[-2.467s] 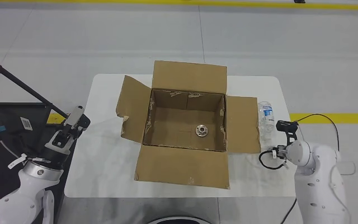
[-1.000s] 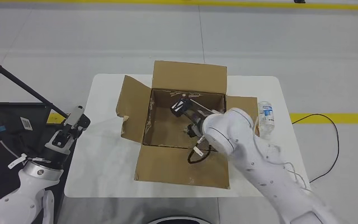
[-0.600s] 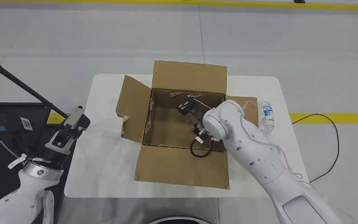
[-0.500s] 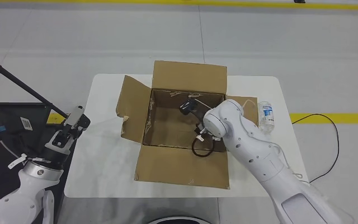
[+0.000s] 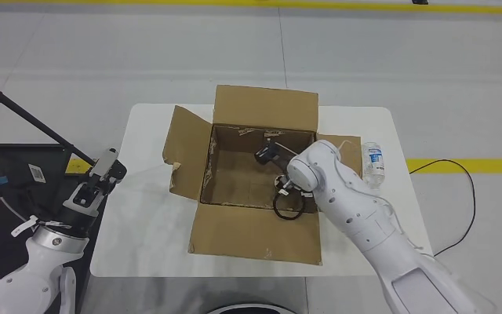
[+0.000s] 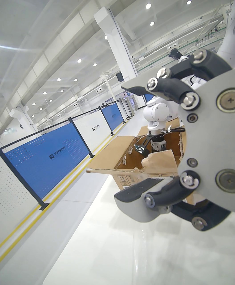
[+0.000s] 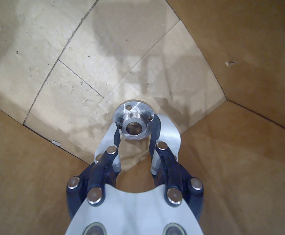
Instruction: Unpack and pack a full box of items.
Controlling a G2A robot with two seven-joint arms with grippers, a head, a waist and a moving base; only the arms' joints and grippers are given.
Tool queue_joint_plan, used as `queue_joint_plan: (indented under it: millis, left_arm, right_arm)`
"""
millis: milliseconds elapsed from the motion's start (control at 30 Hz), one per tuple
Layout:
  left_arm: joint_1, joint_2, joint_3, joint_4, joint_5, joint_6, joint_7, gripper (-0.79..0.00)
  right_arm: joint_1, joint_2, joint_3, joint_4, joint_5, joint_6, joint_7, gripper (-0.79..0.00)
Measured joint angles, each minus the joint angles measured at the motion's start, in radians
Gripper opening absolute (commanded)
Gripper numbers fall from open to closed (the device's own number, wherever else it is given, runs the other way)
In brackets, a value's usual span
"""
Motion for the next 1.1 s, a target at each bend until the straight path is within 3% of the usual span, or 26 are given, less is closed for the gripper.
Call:
queue_joint_plan:
  millis: [300,500,533,567,900,1100]
  left_arm:
    - [0.0,0.0,0.0,0.0,0.0,0.0,0.0,0.0]
    - [0.0,0.0,0.0,0.0,0.0,0.0,0.0,0.0]
    - [0.0,0.0,0.0,0.0,0.0,0.0,0.0,0.0]
    - [0.0,0.0,0.0,0.0,0.0,0.0,0.0,0.0]
    - [0.0,0.0,0.0,0.0,0.0,0.0,0.0,0.0]
    - [0.0,0.0,0.0,0.0,0.0,0.0,0.0,0.0]
  right_arm:
    - [0.01,-0.016,-0.019,0.041,0.006,-0.011,-0.018,-0.616]
    - [0.017,-0.026,-0.034,0.068,0.0,-0.011,-0.022,-0.625]
    - [0.018,-0.028,-0.035,0.071,-0.001,-0.01,-0.023,-0.674]
    - [0.019,-0.029,-0.036,0.076,0.0,-0.01,-0.025,-0.779]
    - [0.025,-0.027,-0.004,0.049,-0.008,-0.006,-0.021,-0.785]
    - [-0.005,-0.004,0.068,-0.087,0.003,-0.022,0.019,-0.785]
